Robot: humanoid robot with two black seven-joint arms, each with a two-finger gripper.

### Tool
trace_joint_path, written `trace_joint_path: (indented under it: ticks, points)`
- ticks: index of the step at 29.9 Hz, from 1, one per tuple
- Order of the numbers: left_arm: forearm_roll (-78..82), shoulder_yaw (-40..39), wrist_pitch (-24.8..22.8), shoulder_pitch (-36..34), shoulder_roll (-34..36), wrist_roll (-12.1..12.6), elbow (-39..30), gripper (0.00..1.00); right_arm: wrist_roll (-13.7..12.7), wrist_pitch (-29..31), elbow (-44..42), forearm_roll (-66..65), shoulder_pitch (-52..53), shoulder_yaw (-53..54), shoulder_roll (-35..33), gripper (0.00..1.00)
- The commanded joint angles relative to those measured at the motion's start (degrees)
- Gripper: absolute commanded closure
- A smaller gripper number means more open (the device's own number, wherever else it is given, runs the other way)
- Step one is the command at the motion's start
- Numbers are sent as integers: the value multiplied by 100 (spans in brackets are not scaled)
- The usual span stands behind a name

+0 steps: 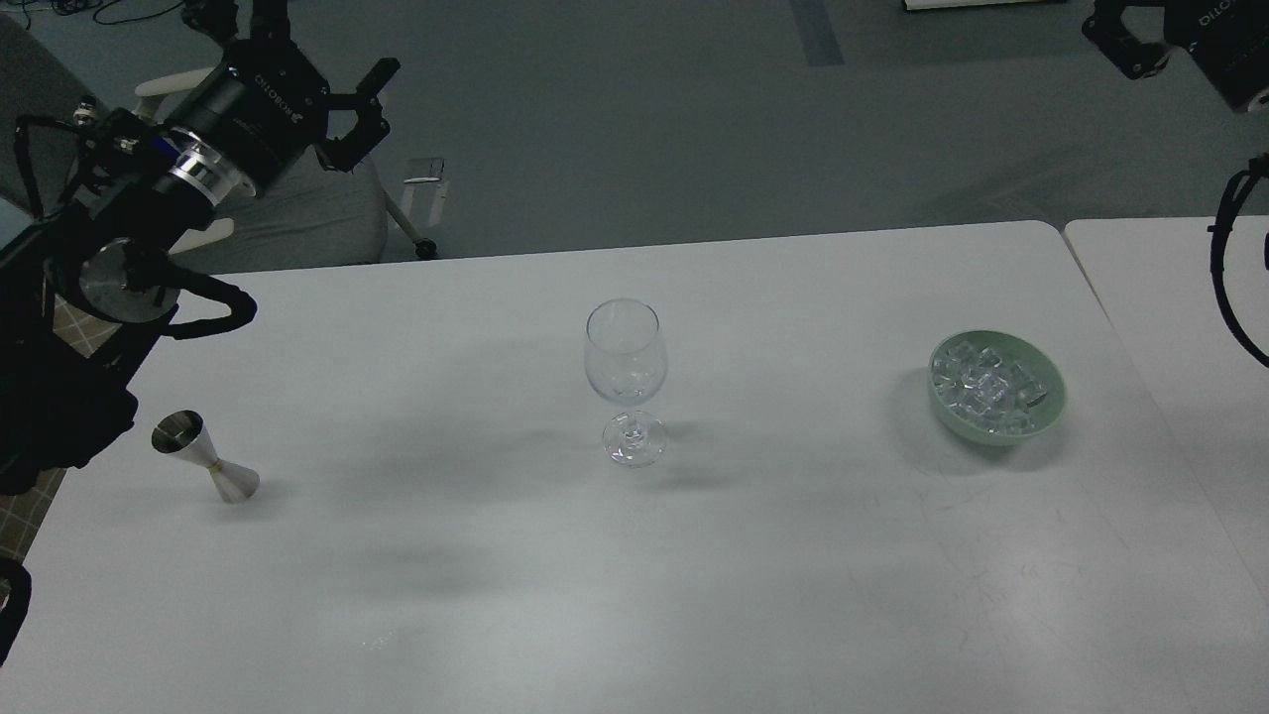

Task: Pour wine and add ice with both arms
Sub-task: 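Move the left gripper down toward the metal jigger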

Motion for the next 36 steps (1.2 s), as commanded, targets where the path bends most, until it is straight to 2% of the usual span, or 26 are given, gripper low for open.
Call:
trace_joint_path:
  ticks: [1, 13, 17, 19, 33, 36]
  points:
    - [-16, 1, 5, 13, 16, -40, -132, 1, -1, 0, 5, -1, 10, 32, -12, 0]
    - [-60, 18, 49, 22, 8, 118, -149, 1, -1, 0, 58, -1, 1, 41, -91, 0]
    - [-87, 10, 408, 13, 7, 468, -202, 4, -1, 9, 67, -1, -8, 41, -100, 0]
    - [-96, 1, 471, 22, 34, 540, -298, 4, -1, 9, 67, -1, -8, 41, -100, 0]
    - [-104, -52, 611, 39, 87, 531, -562, 5, -18, 9, 146, -1, -8, 50, -179, 0]
    - [-358, -78, 725, 74, 191, 584, -799, 5, -18, 9, 172, -1, -17, 50, -223, 0]
